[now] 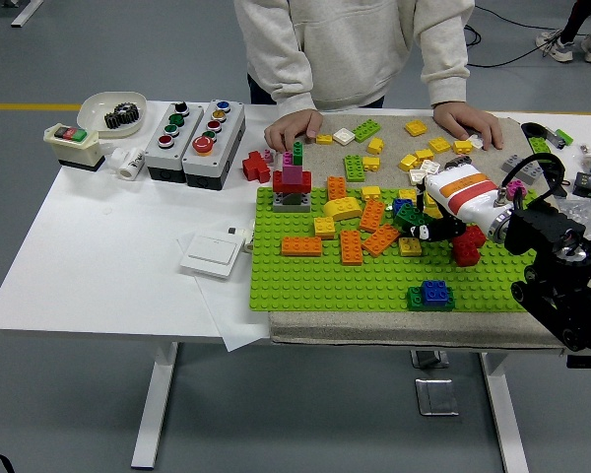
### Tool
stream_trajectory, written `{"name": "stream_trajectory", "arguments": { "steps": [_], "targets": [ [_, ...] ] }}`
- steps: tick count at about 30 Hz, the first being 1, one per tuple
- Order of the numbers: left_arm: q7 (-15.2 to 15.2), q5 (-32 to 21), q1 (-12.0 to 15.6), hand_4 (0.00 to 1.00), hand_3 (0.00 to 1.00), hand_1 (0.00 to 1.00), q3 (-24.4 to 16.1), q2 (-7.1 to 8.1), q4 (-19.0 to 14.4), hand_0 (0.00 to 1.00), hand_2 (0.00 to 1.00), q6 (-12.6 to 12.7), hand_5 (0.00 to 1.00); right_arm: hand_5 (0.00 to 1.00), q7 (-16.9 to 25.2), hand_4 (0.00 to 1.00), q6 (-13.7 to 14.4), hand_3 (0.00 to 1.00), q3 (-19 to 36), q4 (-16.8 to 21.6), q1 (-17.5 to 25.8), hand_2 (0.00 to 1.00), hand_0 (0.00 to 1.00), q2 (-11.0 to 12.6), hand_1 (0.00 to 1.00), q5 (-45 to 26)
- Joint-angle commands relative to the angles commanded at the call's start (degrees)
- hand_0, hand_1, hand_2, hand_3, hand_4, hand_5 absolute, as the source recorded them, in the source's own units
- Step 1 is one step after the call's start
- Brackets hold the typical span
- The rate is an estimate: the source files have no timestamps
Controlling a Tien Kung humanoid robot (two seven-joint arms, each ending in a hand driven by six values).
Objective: Pick up the brick,pile it on top of brick,press brick,pick up the brick,pile it on top of brick,press brick
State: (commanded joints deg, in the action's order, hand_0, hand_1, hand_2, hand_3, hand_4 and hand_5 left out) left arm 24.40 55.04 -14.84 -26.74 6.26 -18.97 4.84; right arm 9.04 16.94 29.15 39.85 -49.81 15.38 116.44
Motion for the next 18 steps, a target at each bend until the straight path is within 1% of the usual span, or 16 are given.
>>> {"name": "stream_trajectory", "arguments": {
  "steps": [2,5,6,7,10,11,12,13,14,15,16,18],
  "targets": [
    [0.0,0.0,0.0,0.668,0.585,0.708,0.0,0.00,0.0,0.667,0.728,0.0,0.658,0.517,0.0,0.734,0.0,0.225,0.0,1.0,0.0,0.136,0.164,0.5,0.073,0.3],
    [0.0,0.0,0.1,0.668,0.585,0.708,0.0,0.00,0.1,0.667,0.728,0.0,0.658,0.517,0.3,0.734,0.2,0.225,-0.3,4.6,0.1,0.136,0.164,2.2,0.073,1.7],
    [0.0,0.0,0.1,0.668,0.585,0.708,0.0,0.00,0.1,0.667,0.728,0.0,0.658,0.517,0.3,0.734,0.2,0.225,-0.4,5.1,0.1,0.136,0.164,2.4,0.073,1.9],
    [-0.1,0.0,0.1,0.668,0.585,0.708,0.0,0.01,0.1,0.667,0.728,0.0,0.658,0.517,0.5,0.734,0.2,0.225,-0.8,6.4,0.2,0.136,0.164,3.3,0.073,2.2],
    [-0.1,0.0,0.1,0.668,0.585,0.708,0.0,0.03,0.2,0.667,0.728,0.1,0.657,0.526,1.6,0.732,-0.1,0.222,-2.1,12.6,0.4,0.136,0.157,6.9,0.074,2.7],
    [-0.1,0.0,0.1,0.668,0.585,0.708,0.0,0.03,0.2,0.667,0.728,0.1,0.657,0.526,1.8,0.732,-0.2,0.222,-2.2,13.9,0.4,0.136,0.157,7.4,0.074,2.8],
    [-0.1,0.0,0.1,0.668,0.585,0.708,0.0,0.03,0.2,0.667,0.728,0.1,0.657,0.526,1.8,0.732,-0.2,0.222,-2.3,14.4,0.4,0.136,0.157,7.5,0.074,2.8],
    [-0.1,0.1,0.2,0.668,0.585,0.708,0.0,0.07,0.2,0.667,0.728,0.1,0.657,0.526,2.5,0.732,-0.3,0.222,-2.9,16.5,0.3,0.136,0.157,9.1,0.074,3.0],
    [-0.1,0.1,0.2,0.668,0.585,0.708,-0.1,0.08,0.2,0.667,0.728,0.1,0.657,0.526,2.6,0.732,-0.3,0.222,-3.1,17.6,0.3,0.136,0.157,9.6,0.074,3.1],
    [-0.1,0.3,0.2,0.668,0.584,0.708,-0.2,0.09,0.3,0.667,0.728,0.1,0.658,0.529,3.2,0.735,-0.2,0.226,-3.5,19.4,0.2,0.137,0.153,10.8,0.075,3.5],
    [-0.1,0.4,0.2,0.668,0.584,0.708,-0.2,0.09,0.3,0.667,0.728,0.0,0.658,0.529,3.4,0.735,-0.1,0.226,-3.7,20.3,0.2,0.137,0.153,11.3,0.075,3.8],
    [-0.1,0.6,0.1,0.668,0.584,0.708,-0.3,0.09,0.3,0.667,0.728,0.0,0.658,0.529,4.5,0.735,0.3,0.226,-4.7,23.0,0.0,0.137,0.153,13.1,0.075,5.0]
  ]
}}
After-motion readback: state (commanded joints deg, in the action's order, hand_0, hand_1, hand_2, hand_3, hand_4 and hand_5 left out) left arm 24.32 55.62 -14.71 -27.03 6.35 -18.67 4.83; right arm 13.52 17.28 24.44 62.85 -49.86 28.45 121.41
